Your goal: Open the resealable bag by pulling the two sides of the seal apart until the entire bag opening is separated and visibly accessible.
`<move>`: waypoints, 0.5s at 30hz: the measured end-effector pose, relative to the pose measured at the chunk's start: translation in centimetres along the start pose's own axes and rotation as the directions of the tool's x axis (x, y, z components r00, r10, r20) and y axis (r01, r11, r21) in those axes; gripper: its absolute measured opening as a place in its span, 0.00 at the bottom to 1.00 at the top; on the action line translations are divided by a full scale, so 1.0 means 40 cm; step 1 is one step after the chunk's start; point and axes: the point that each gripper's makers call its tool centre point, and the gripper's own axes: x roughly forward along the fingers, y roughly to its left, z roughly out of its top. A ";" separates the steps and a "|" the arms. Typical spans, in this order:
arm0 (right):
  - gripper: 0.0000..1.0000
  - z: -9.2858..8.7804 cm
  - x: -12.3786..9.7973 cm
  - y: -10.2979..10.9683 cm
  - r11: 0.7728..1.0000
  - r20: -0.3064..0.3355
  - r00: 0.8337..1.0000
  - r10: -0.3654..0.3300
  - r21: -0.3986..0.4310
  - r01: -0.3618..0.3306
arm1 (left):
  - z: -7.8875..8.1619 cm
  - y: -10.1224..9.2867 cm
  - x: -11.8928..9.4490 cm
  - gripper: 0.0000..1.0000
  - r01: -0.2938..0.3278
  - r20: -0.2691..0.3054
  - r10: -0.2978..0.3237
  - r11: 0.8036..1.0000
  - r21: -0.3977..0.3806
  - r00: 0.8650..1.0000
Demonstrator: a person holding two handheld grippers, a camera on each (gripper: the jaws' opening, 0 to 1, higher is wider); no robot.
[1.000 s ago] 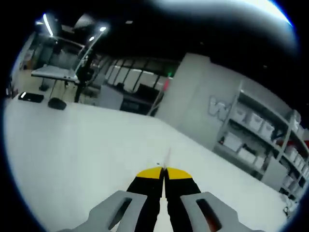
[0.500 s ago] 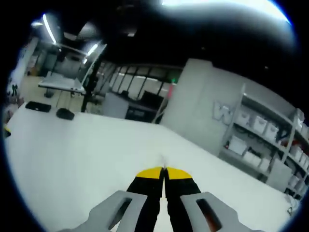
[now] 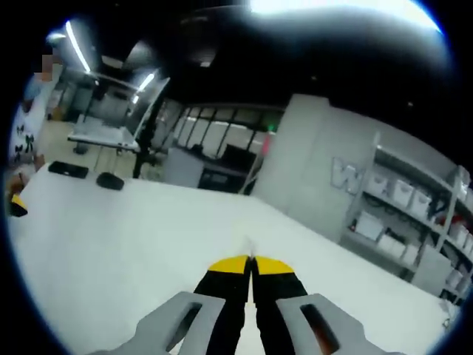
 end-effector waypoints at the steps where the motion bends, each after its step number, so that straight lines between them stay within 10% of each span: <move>1: 0.00 0.002 -0.001 0.002 1.000 0.002 1.000 0.001 -0.003 -0.001 | 0.000 0.000 0.000 1.00 0.000 0.000 0.000 1.000 0.000 1.000; 15: 0.00 0.026 -0.031 0.041 0.998 0.025 0.999 0.044 -0.037 -0.043 | -0.003 -0.003 -0.003 1.00 0.002 -0.001 -0.002 1.000 -0.001 1.000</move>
